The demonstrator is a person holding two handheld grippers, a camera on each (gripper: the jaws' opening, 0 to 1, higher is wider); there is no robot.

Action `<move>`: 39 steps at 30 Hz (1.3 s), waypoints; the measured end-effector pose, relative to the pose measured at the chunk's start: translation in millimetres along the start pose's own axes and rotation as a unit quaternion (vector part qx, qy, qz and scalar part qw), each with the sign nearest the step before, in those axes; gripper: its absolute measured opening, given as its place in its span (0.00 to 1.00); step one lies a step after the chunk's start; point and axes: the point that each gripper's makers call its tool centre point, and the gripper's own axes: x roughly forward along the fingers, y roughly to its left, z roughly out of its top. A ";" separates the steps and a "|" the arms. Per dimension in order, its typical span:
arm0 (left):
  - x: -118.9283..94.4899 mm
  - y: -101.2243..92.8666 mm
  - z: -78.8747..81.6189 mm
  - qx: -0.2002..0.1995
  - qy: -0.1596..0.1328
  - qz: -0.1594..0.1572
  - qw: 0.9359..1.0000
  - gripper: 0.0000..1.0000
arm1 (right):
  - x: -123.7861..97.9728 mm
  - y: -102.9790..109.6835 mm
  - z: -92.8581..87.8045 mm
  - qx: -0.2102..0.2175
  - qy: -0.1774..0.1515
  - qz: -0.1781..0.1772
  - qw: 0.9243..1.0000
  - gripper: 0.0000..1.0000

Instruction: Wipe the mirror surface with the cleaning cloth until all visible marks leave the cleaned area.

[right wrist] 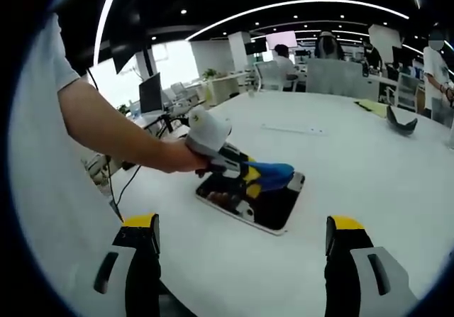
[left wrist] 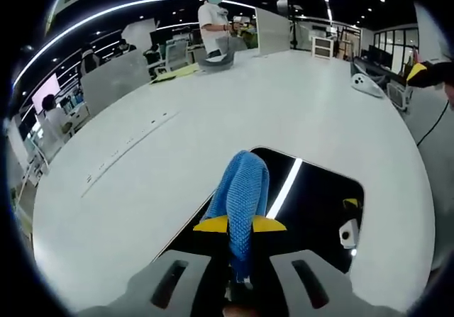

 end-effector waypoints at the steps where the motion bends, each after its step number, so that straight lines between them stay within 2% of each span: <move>1: 0.5 -0.6 0.5 0.000 0.000 -0.001 1.000 0.06 | -0.3 -0.3 -0.1 0.000 0.000 -0.001 1.000 0.97; 39: 19.0 -26.3 20.1 0.027 0.000 -0.031 0.999 0.06 | -10.0 -9.5 -3.8 0.010 -0.002 -0.014 1.000 0.97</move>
